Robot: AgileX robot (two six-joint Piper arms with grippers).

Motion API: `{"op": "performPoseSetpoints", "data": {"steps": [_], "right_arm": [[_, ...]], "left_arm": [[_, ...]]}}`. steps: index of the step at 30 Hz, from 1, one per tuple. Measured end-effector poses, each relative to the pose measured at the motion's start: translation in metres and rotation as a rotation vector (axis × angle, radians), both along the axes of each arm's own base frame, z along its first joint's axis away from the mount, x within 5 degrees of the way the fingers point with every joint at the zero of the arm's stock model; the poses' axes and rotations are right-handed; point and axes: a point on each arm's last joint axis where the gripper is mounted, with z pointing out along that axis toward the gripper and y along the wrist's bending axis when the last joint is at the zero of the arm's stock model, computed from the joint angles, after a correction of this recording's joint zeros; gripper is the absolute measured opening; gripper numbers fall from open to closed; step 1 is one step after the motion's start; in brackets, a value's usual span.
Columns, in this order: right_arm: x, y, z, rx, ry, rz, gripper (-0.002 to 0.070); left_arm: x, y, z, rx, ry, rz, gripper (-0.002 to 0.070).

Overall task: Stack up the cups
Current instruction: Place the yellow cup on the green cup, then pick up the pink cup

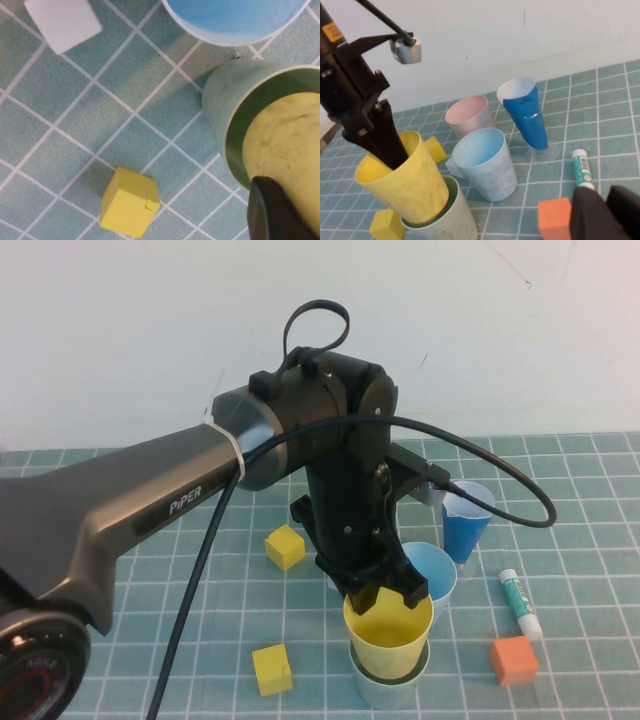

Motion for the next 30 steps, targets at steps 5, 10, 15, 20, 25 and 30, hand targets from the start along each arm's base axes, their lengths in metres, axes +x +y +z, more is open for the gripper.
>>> {"op": "performPoseSetpoints", "data": {"steps": [5, 10, 15, 20, 25, 30], "right_arm": [[0.000, 0.000, 0.000, 0.000, 0.000, 0.000, 0.0071], [0.000, 0.000, 0.000, 0.000, 0.000, 0.000, 0.0071], [0.000, 0.000, 0.000, -0.004, -0.002, 0.001, 0.0071], [0.000, 0.001, 0.001, -0.004, -0.010, 0.016, 0.0071], [-0.007, 0.005, 0.033, -0.099, -0.105, 0.080, 0.0071], [-0.006, 0.005, 0.082, -0.257, -0.107, 0.126, 0.0030]], "left_arm": [[0.001, 0.000, 0.000, -0.005, -0.009, 0.002, 0.0005], [0.001, -0.001, 0.000, -0.008, -0.013, 0.002, 0.0010], [0.001, -0.001, 0.000, -0.009, -0.014, 0.002, 0.0133], [0.002, -0.002, 0.000, -0.023, -0.023, 0.007, 0.0282], [0.004, -0.002, 0.015, -0.076, -0.109, 0.014, 0.0212], [-0.008, 0.013, 0.078, -0.174, -0.314, -0.007, 0.0028]]}}
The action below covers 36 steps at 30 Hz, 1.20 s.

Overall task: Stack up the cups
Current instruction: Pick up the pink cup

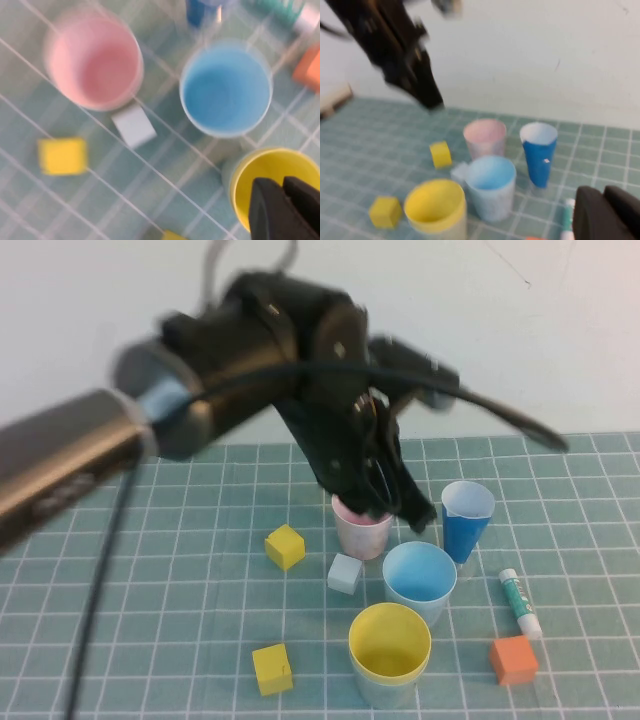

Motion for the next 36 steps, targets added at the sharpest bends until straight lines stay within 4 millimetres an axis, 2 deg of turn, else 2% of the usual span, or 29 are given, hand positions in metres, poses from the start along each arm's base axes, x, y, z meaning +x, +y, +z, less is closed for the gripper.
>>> {"op": "performPoseSetpoints", "data": {"steps": [2, 6, 9, 14, 20, 27, 33, 36], "right_arm": [[0.008, 0.000, 0.016, -0.078, 0.055, 0.018, 0.0013], [0.037, -0.001, 0.047, -0.249, 0.192, 0.058, 0.0001], [0.067, -0.001, 0.069, -0.350, 0.288, 0.111, -0.0001], [0.117, 0.007, 0.093, -0.435, 0.409, 0.269, -0.0001], [0.175, 0.022, 0.095, -0.507, 0.484, 0.464, -0.0001], [0.235, 0.076, 0.086, -0.643, 0.500, 0.686, -0.0001], [0.278, 0.123, 0.065, -0.797, 0.526, 0.804, 0.0000], [0.296, 0.145, 0.051, -0.858, 0.538, 0.847, 0.0047]], "left_arm": [[-0.010, 0.010, 0.028, -0.034, -0.074, -0.004, 0.0014], [-0.038, 0.035, 0.080, -0.106, -0.197, -0.001, 0.0004], [-0.060, 0.053, 0.096, -0.130, -0.232, 0.000, 0.0002], [-0.094, 0.081, 0.083, -0.114, -0.220, 0.013, 0.0002], [-0.134, 0.115, 0.058, -0.112, -0.196, 0.057, 0.0002], [-0.171, 0.148, 0.045, -0.140, -0.224, 0.118, 0.0002], [-0.194, 0.173, 0.035, -0.171, -0.274, 0.200, 0.0001], [-0.207, 0.189, 0.032, -0.173, -0.328, 0.226, 0.0001]]}}
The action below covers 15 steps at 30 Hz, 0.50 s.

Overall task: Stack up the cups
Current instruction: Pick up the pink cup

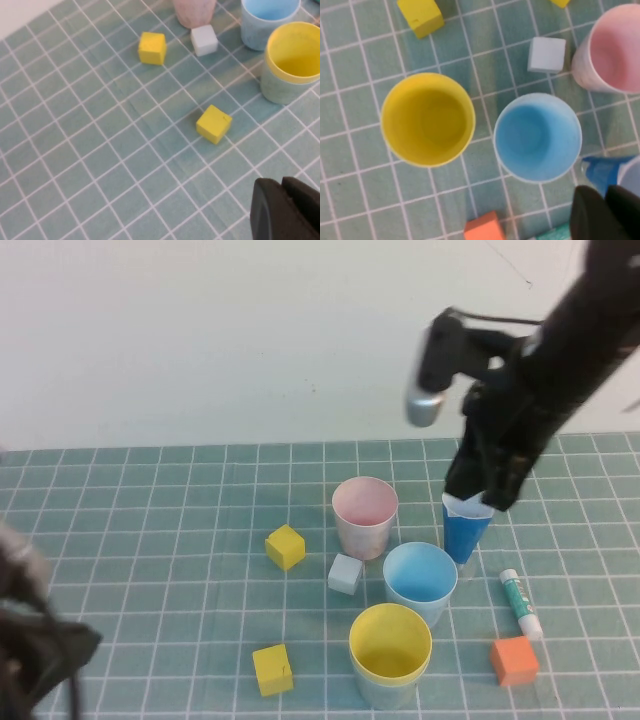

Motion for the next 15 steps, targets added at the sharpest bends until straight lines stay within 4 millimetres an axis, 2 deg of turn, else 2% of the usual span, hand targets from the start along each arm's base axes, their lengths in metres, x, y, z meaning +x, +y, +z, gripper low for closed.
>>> {"op": "performPoseSetpoints", "data": {"steps": [2, 5, 8, 11, 15], "right_arm": [[0.011, 0.014, -0.012, -0.030, 0.010, 0.028, 0.0139], [0.025, 0.032, -0.030, -0.052, 0.015, 0.071, 0.0344], [0.037, 0.047, -0.046, -0.084, -0.007, 0.134, 0.0492], [0.050, 0.059, -0.065, -0.105, -0.028, 0.157, 0.0539], [0.068, 0.068, -0.093, -0.116, -0.047, 0.156, 0.0555]], "left_arm": [[-0.010, 0.010, -0.003, -0.010, -0.037, 0.010, 0.0001], [-0.022, 0.021, -0.010, -0.041, -0.069, 0.027, 0.0001], [-0.031, 0.029, -0.016, -0.065, -0.088, 0.040, 0.0001], [-0.037, 0.034, -0.022, -0.090, -0.092, 0.057, 0.0001], [-0.040, 0.037, -0.026, -0.098, -0.079, 0.072, 0.0001]]}}
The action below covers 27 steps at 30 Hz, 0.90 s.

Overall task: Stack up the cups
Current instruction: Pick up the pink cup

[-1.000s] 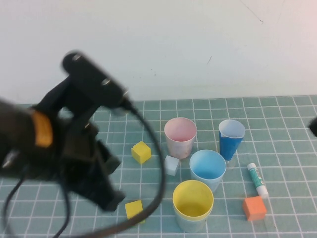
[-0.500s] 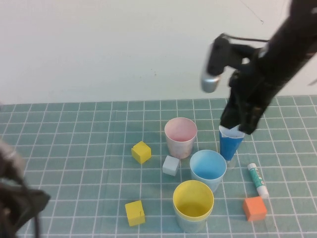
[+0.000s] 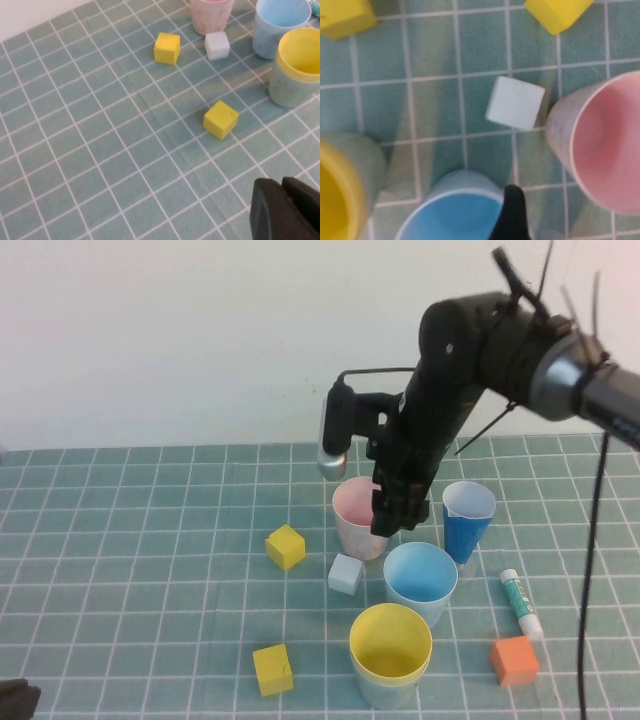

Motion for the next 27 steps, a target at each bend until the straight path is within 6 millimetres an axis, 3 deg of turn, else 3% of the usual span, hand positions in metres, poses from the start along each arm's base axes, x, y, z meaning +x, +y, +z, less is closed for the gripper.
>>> {"op": "performPoseSetpoints", "data": {"steps": [10, 13, 16, 19, 22, 24, 27], "right_arm": [[0.021, 0.011, -0.067, -0.022, 0.026, -0.012, 0.0538], [0.023, 0.012, -0.082, -0.032, 0.033, 0.006, 0.0422], [0.024, 0.013, -0.085, -0.030, 0.028, 0.005, 0.0188], [0.028, 0.014, -0.079, -0.023, 0.009, -0.040, 0.0050], [0.033, 0.015, -0.061, -0.006, -0.019, -0.078, 0.0026], [0.034, 0.016, -0.039, 0.014, -0.044, -0.092, 0.0025], [0.026, 0.011, 0.010, 0.041, -0.065, -0.117, 0.0024]], "left_arm": [[-0.001, 0.002, -0.005, 0.028, 0.043, 0.013, 0.0001], [-0.002, 0.002, -0.006, 0.029, 0.045, 0.013, 0.0001], [-0.002, 0.002, -0.006, 0.029, 0.045, 0.013, 0.0001], [-0.002, 0.002, -0.006, 0.029, 0.045, 0.013, 0.0001], [-0.002, 0.002, -0.006, 0.028, 0.046, 0.015, 0.0001], [-0.002, 0.002, -0.006, 0.028, 0.046, 0.015, 0.0001], [-0.002, 0.002, -0.006, 0.028, 0.046, 0.015, 0.0001]]}}
